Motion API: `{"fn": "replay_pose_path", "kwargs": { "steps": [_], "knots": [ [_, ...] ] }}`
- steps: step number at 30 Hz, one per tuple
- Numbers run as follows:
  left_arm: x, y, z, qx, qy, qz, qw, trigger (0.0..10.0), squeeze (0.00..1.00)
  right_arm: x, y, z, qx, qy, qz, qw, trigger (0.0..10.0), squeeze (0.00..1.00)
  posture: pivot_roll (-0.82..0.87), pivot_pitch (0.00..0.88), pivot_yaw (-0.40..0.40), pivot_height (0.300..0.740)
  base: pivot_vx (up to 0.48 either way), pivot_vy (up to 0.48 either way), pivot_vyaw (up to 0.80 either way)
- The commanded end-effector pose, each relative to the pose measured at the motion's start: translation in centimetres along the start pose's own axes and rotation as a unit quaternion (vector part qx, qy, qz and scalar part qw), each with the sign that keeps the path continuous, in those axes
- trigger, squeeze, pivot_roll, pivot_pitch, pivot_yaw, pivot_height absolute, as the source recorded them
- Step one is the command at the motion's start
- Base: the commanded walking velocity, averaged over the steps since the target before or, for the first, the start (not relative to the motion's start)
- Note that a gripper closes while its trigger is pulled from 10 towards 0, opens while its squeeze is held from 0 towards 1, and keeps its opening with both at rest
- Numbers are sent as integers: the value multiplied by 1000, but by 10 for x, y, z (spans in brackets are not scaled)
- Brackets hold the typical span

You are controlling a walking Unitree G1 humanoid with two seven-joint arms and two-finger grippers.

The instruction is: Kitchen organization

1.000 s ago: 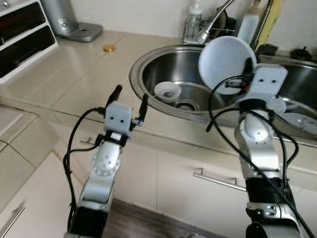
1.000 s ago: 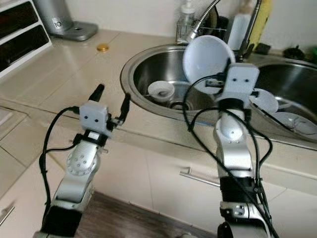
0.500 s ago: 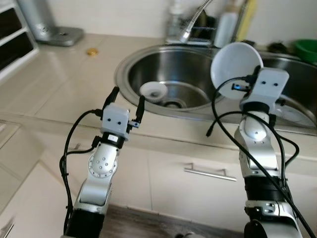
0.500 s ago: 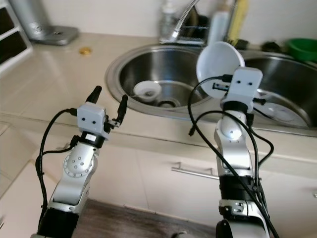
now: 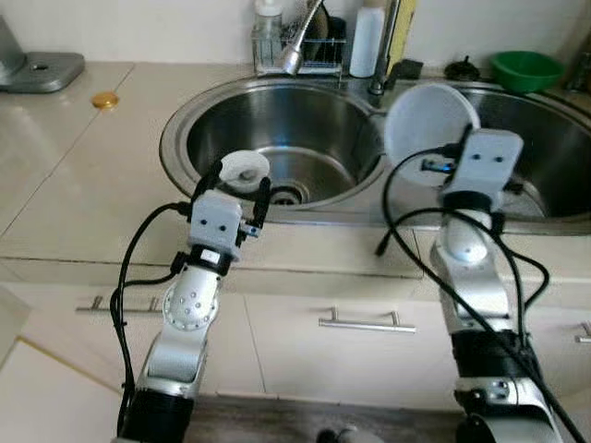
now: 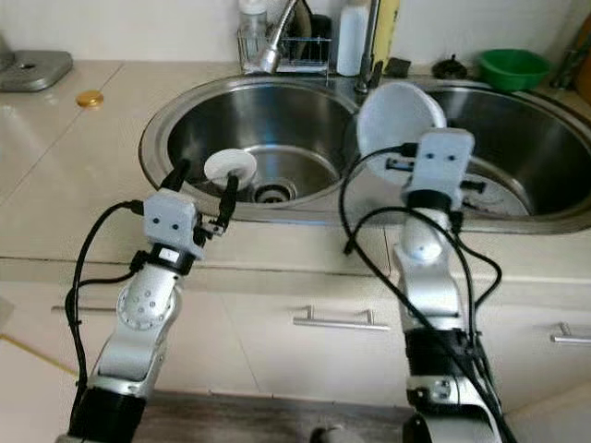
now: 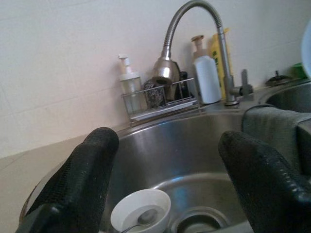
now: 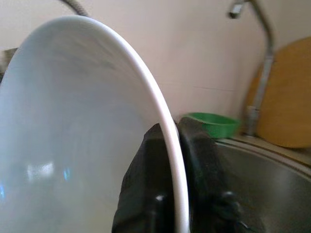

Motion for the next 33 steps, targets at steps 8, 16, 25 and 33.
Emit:
{"fn": "replay_pose_path", "kwargs": {
  "steps": [8,16,25,33],
  "knots": [
    [-1,0,2,-3,-4,-4,1000,10000,0,1,-1,5,-8,10,10,1000,10000,0,23,9,10,740,0,0,0],
    [-1,1,2,-5,-2,-7,1000,10000,0,-1,0,5,-10,13,8,1000,10000,0,24,7,12,740,0,-262,0],
    [-1,0,2,-3,-3,-7,1000,10000,0,-2,0,6,-13,18,8,1000,10000,0,24,15,10,740,0,-480,0],
    [1,-1,1,3,1,1,1000,10000,0,-2,-1,6,-13,21,9,1000,10000,0,21,17,9,740,0,-41,0]
  ]
}}
Point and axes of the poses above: a point about 5 cm out from each wrist's last joint towards the gripper, its own y axis pointing back from the gripper into the wrist, its own x axis along the axis of the wrist's last joint, z = x × y, the point moved 1 cm from there along -y, pointing out of the wrist towards the gripper, and after that the axes turned 5 degrees about y, right-handed, at the moved point
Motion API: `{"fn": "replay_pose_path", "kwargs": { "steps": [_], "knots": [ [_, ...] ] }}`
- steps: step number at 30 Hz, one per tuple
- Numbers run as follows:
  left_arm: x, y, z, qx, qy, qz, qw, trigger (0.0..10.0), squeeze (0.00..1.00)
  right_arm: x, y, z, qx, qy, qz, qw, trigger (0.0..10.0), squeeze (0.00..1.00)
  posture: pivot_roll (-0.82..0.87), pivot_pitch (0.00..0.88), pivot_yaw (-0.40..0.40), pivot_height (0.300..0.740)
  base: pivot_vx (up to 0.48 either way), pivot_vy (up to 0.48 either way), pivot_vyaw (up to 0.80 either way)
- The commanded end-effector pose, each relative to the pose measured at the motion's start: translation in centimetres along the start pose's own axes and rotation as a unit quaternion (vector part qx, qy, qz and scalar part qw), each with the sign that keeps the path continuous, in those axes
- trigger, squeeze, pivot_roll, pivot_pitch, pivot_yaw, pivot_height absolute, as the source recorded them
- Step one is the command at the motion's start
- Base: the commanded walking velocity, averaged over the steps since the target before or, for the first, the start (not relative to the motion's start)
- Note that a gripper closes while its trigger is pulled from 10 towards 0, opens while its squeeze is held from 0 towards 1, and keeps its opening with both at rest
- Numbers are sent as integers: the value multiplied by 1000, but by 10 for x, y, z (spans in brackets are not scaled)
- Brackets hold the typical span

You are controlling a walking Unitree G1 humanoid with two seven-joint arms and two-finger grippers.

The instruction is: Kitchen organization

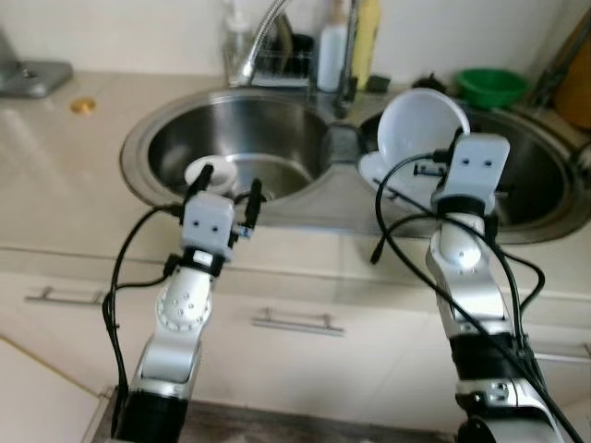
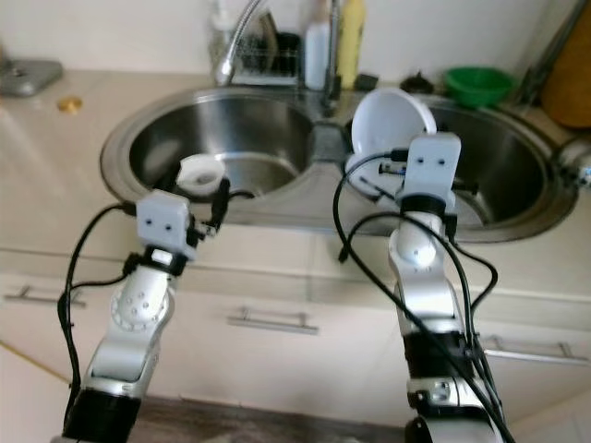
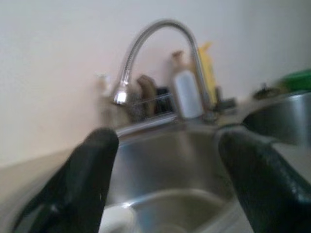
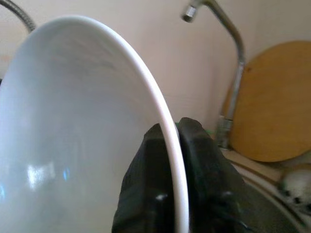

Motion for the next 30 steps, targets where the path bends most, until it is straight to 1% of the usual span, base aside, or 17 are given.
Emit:
{"fn": "replay_pose_path", "kwargs": {
  "steps": [1,11,25,26,27,29,30],
  "knots": [
    [1,0,4,-6,0,2,1000,10000,0,3,-2,3,-11,1,6,1000,10000,0,21,17,9,740,0,0,0],
    [3,0,4,-7,7,7,1000,10000,0,1,-3,4,-9,5,2,1000,10000,0,19,18,9,740,0,0,0],
    [5,0,2,-6,8,15,1000,10000,0,-6,-1,-6,17,7,-16,1000,10000,0,25,21,10,740,0,0,0],
    [5,0,2,-7,7,13,1000,10000,0,-9,-1,-10,33,6,-27,999,10000,0,24,21,12,740,0,0,0],
    [5,0,2,-7,7,12,1000,10000,0,-10,-1,-11,37,6,-30,999,10000,0,24,21,12,740,0,0,0],
    [4,-1,2,-6,7,11,1000,10000,0,-19,-5,-19,65,-17,-73,995,10000,0,21,19,15,740,0,0,0],
    [4,-1,3,-6,7,11,1000,10000,0,-22,-8,-20,68,-24,-86,994,10000,0,21,18,16,740,0,0,0]
  ]
}}
Point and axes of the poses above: a point about 5 cm out from each wrist's last joint towards the gripper, its own y axis pointing back from the gripper into the wrist, its own x axis along the axis of the wrist's last joint, z = x × y, the point moved 1 cm from there along -y, pointing out of the wrist towards the gripper, and after that the axes turned 5 degrees about y, right-handed, at the moved point
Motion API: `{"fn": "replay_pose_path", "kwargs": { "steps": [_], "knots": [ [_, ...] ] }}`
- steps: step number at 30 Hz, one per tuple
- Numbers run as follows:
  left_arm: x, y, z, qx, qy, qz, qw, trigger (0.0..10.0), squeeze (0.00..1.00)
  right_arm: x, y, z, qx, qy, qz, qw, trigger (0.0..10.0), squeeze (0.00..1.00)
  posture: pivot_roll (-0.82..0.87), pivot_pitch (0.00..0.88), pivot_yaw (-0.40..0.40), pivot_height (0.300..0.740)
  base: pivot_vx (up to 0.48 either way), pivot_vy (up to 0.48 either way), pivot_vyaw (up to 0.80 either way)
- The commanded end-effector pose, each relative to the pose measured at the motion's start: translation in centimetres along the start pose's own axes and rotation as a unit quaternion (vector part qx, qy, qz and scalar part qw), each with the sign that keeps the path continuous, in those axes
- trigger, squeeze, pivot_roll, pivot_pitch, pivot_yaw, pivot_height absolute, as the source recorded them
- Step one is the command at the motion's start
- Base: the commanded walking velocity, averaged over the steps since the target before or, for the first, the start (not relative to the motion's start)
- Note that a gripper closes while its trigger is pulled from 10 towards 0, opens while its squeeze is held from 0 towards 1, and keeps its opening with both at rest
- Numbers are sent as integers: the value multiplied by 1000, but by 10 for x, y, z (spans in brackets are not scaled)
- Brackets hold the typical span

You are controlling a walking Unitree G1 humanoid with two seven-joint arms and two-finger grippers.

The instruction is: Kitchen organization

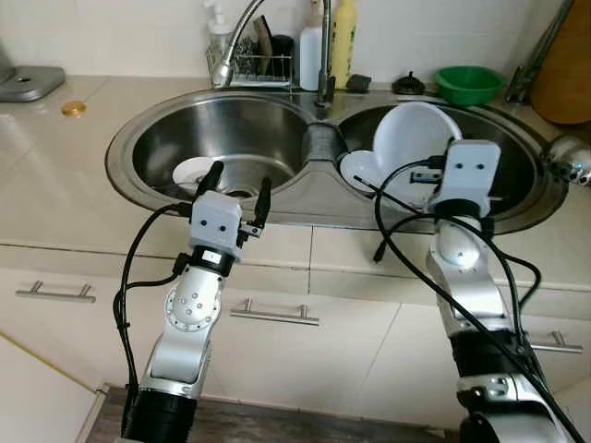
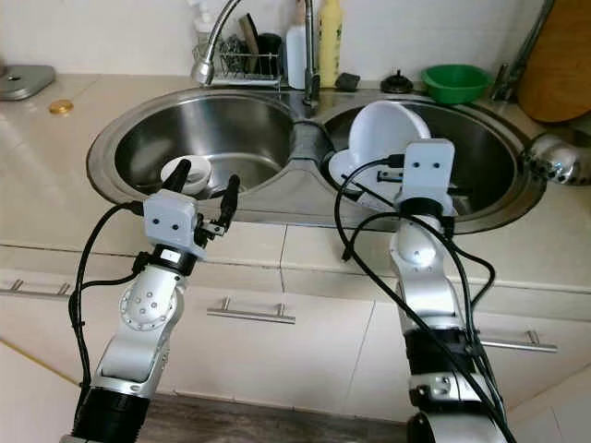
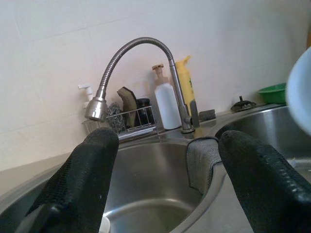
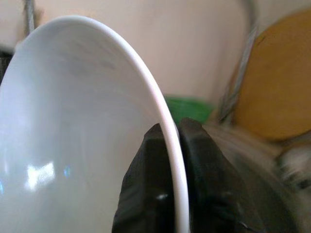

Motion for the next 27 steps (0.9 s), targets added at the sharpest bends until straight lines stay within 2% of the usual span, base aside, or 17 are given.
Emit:
{"fn": "replay_pose_path", "kwargs": {
  "steps": [1,5,6,10,14,17,20,23,24,25,26,27],
  "knots": [
    [4,-1,-2,1,-4,7,1000,10000,0,-1,-6,-3,10,-19,-20,1000,10000,0,21,18,16,740,0,0,0],
    [3,-2,-1,-3,-4,8,1000,10000,0,-3,-27,-3,12,-43,-59,997,10000,0,21,13,17,740,0,0,0],
    [3,-3,0,-3,-5,8,1000,10000,0,-2,-37,-2,14,-35,-70,997,10000,0,21,13,17,740,0,0,0],
    [4,-3,0,-5,-6,8,1000,10000,0,-6,-51,-3,29,7,-104,994,10000,0,32,14,14,740,0,0,0],
    [4,-2,1,-4,-8,7,1000,10000,0,-21,-53,-4,54,62,-153,985,10000,0,36,14,11,740,0,0,0],
    [4,-2,0,-3,-8,6,1000,10000,0,-31,-50,-5,73,85,-178,978,10000,0,42,17,7,740,0,0,0],
    [4,-1,-1,-1,-10,5,1000,10000,0,-47,-45,0,78,97,-215,969,10000,0,44,19,5,740,0,0,0],
    [4,-1,-1,0,-10,4,1000,10000,0,-49,-46,2,81,98,-221,967,10000,0,44,21,6,740,0,0,0],
    [3,-1,-1,0,-10,3,1000,10000,0,-50,-46,3,82,95,-223,967,10000,224,44,21,6,740,0,0,0],
    [3,-1,-2,0,-10,3,1000,10000,0,-50,-47,3,85,92,-224,967,10000,675,40,21,9,740,0,0,0],
    [3,0,-2,-1,-10,2,1000,10000,0,-50,-47,3,88,92,-225,966,10000,953,40,21,9,740,0,0,0],
    [2,-1,-1,-2,-10,2,1000,10000,0,-50,-46,1,100,80,-226,966,10000,1000,37,19,11,740,0,0,0]
  ]
}}
Point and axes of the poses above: a point about 5 cm out from each wrist's last joint towards the gripper, its own y axis pointing back from the gripper into the wrist, its own x axis along the axis of the wrist's last joint, z = x × y, the point moved 1 cm from there along -y, pointing out of the wrist towards the gripper, and after that the axes turned 5 degrees about y, right-handed, at the moved point
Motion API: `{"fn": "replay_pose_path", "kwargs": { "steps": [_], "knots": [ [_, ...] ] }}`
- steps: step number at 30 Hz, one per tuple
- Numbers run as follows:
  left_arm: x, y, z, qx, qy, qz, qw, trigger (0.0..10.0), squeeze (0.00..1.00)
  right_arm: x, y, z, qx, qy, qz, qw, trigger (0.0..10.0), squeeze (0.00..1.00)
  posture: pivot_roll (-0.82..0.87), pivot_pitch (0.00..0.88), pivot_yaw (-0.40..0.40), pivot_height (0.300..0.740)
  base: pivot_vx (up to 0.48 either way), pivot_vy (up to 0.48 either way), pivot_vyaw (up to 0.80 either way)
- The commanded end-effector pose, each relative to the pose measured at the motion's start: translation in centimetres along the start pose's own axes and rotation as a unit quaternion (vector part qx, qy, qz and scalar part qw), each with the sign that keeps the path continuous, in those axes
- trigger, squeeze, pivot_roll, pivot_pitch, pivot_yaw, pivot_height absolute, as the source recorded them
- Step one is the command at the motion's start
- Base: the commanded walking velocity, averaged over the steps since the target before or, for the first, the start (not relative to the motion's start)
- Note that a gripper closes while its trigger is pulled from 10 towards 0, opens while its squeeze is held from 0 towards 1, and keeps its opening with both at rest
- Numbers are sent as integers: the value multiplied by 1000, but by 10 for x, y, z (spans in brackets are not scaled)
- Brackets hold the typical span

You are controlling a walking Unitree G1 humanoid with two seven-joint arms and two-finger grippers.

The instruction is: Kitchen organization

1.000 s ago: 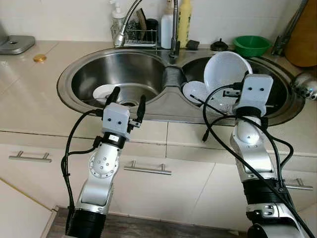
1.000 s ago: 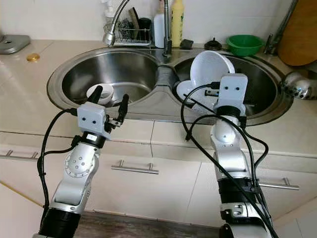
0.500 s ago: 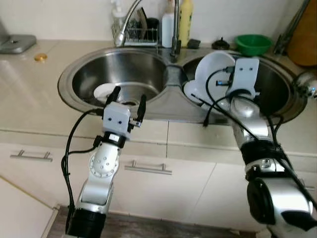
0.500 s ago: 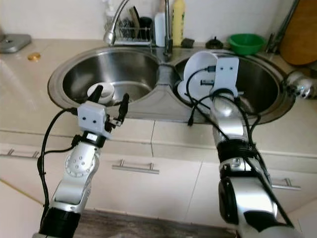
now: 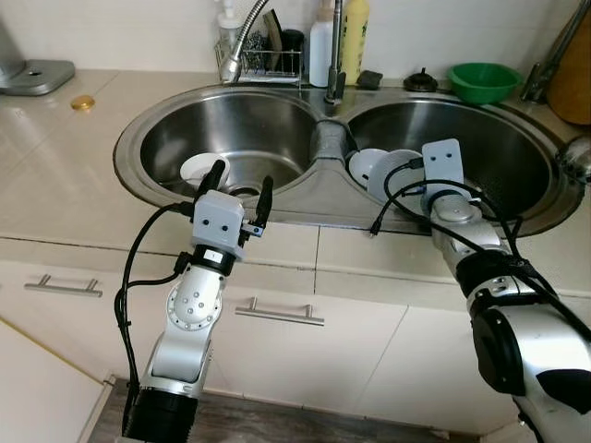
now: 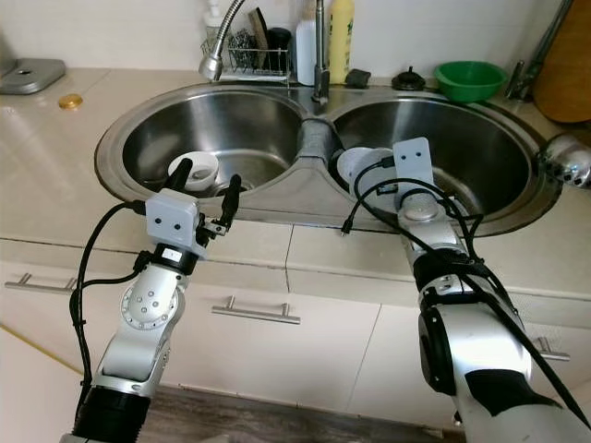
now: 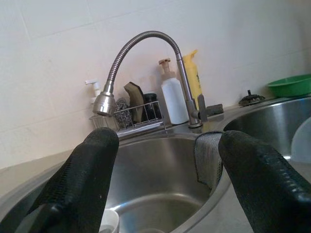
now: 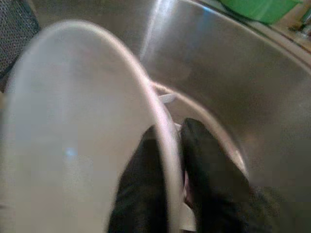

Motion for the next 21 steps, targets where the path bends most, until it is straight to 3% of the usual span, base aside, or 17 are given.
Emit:
{"fn": "replay_pose_path", "kwargs": {
  "steps": [1,8,14,17,18,21],
  "knots": [
    [2,0,-2,0,-5,1,1000,10000,0,-1,0,-2,14,-8,-5,1000,10000,1000,37,19,11,740,0,0,0],
    [1,-1,0,-3,-3,1,1000,10000,0,0,0,-5,25,-22,1,999,10000,1000,35,17,14,740,0,0,0],
    [2,0,0,-1,0,2,1000,10000,0,13,0,2,6,-73,50,996,10000,1000,38,16,13,740,0,0,0],
    [1,0,0,2,2,0,1000,10000,0,34,3,8,-12,-133,121,984,10000,1000,39,14,7,740,0,0,0],
    [1,0,0,2,2,0,1000,10000,0,34,3,8,-12,-133,121,984,10000,1000,39,14,7,740,0,0,0],
    [1,0,-1,5,7,-2,1000,10000,0,57,15,13,-25,-189,213,958,10000,1000,39,14,7,740,0,0,0]
  ]
}}
Point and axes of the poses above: a point about 5 cm out from each wrist's last joint towards the gripper, its own y axis pointing back from the gripper into the wrist, its own x axis along the axis of the wrist's last joint, z = x × y, the point moved 1 cm from there along -y, pointing out of the wrist towards the gripper, and after that the axes turned 5 degrees about y, right-handed, at the moved point
